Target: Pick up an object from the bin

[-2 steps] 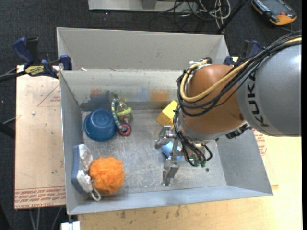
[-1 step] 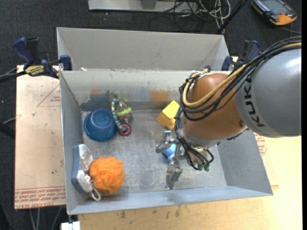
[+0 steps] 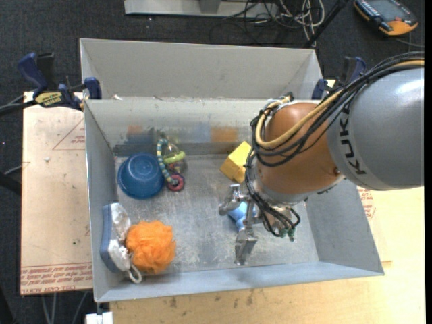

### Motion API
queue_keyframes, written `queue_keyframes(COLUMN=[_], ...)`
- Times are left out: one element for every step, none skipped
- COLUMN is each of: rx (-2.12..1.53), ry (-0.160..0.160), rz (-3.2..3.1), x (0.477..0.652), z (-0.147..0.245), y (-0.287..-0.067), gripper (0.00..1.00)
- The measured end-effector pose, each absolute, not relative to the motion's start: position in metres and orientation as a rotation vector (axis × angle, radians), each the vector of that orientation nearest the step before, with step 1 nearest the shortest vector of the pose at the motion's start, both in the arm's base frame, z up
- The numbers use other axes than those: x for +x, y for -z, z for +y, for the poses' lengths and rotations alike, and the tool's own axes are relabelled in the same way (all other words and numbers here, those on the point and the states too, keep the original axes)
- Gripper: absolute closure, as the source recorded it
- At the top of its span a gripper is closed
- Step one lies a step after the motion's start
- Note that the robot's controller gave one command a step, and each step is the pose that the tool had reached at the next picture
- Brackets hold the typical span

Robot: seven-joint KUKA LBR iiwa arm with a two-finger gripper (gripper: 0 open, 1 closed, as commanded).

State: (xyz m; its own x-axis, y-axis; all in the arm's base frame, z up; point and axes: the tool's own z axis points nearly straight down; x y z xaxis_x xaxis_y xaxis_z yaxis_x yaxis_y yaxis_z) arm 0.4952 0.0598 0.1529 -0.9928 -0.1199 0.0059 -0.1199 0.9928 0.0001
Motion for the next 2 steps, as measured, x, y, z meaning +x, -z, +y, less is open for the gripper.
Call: queue_keyframes(rx=[0.184, 0.177], ry=[0.004, -0.004], rz=[-3.137, -3.150], x=[0.498, 0.523], z=[0.019, 0.001], y=[-0.161, -0.122], gripper=[0.00, 0.00])
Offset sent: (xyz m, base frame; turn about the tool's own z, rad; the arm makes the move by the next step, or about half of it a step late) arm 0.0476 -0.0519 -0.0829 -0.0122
